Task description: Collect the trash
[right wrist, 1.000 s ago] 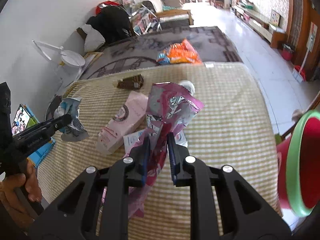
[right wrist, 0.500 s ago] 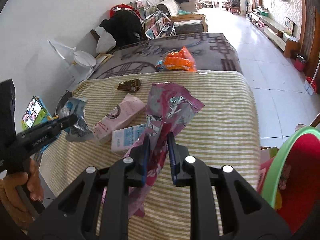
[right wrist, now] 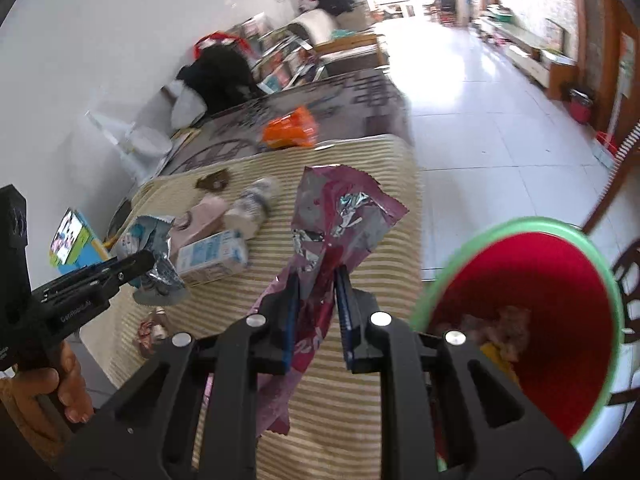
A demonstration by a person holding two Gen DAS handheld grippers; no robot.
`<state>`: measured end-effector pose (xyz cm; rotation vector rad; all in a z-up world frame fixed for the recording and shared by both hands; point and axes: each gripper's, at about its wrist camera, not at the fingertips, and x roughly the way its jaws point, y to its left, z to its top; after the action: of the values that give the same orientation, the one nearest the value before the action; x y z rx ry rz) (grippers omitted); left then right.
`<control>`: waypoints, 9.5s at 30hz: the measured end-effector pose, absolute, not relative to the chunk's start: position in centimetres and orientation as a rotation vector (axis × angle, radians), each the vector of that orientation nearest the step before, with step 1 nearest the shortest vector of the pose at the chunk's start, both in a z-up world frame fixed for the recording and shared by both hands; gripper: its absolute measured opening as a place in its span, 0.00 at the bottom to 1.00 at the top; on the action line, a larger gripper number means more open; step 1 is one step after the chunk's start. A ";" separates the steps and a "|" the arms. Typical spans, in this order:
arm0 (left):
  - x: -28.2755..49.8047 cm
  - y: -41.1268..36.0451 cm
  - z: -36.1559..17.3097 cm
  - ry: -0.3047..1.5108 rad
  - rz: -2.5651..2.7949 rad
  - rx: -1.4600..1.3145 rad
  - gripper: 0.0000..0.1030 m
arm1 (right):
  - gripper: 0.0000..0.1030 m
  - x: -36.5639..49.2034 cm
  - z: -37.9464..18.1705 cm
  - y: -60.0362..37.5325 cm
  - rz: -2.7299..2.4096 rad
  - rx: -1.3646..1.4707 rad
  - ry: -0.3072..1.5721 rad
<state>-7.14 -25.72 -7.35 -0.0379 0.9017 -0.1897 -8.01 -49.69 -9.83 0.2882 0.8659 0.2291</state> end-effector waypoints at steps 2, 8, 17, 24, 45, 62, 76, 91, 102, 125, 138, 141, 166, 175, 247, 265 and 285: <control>-7.2 -28.0 -6.9 0.892 -0.237 -0.015 0.16 | 0.18 -8.7 -9.7 -52.1 0.177 0.301 0.856; -7.5 -33.8 -6.3 0.894 -0.374 0.023 0.16 | 0.58 -10.3 -10.9 -58.2 -0.028 0.299 0.900; -7.1 -41.5 -6.8 0.933 -0.568 0.071 0.16 | 0.78 -14.3 -10.8 -64.0 -0.227 0.363 0.846; -6.6 -47.7 -7.9 1.027 -0.715 0.077 0.55 | 0.79 -16.9 -10.6 -66.7 -0.315 0.376 0.852; -1.8 -25.9 -7.8 0.934 -0.202 0.006 0.71 | 0.80 -8.3 -9.8 -52.0 0.036 0.254 0.910; 9.8 -12.5 -19.1 1.221 -0.276 0.124 0.65 | 0.80 -6.5 -11.5 -37.1 -0.014 0.255 1.000; 4.2 -1.2 -16.2 1.138 -0.267 -0.080 0.38 | 0.80 2.9 -10.4 -24.1 0.142 0.085 0.955; 1.3 7.2 -18.4 1.186 -0.130 -0.151 0.40 | 0.56 18.8 -18.7 -9.5 0.266 -0.448 1.047; 2.5 7.6 -18.4 1.168 -0.135 -0.169 0.40 | 0.07 15.2 -15.7 -12.0 0.370 -0.248 1.039; 0.4 3.1 -13.1 1.014 -0.153 -0.115 0.40 | 0.07 0.7 -11.1 -17.6 0.332 0.015 0.921; -2.1 0.9 -12.3 1.000 -0.152 -0.092 0.40 | 0.07 -2.2 -11.2 -20.3 0.321 0.070 0.886; -2.3 0.1 -12.4 1.009 -0.146 -0.105 0.40 | 0.07 -2.5 -11.5 -21.2 0.333 0.082 0.893; -7.5 -16.9 -10.9 0.987 -0.021 -0.169 0.41 | 0.07 -6.6 -10.0 -37.0 0.486 0.042 0.873; -7.6 -20.9 -9.9 0.961 -0.033 -0.148 0.41 | 0.07 -7.4 -9.5 -42.4 0.446 0.062 0.855; -6.9 -25.7 -10.3 0.975 -0.198 -0.092 0.78 | 0.70 -6.1 -10.2 -50.5 0.201 0.154 0.878; -9.2 -14.6 -13.4 1.038 -0.047 -0.099 0.77 | 0.74 -5.5 -10.9 -42.1 0.279 0.077 0.934; -6.9 -12.0 -18.3 1.213 -0.532 0.169 0.40 | 0.74 -3.0 -12.4 -30.3 0.198 0.089 1.004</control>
<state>-6.92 -12.00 -18.34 0.1692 1.2133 -0.5319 -2.95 -30.27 -12.37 0.0892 1.0040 0.1983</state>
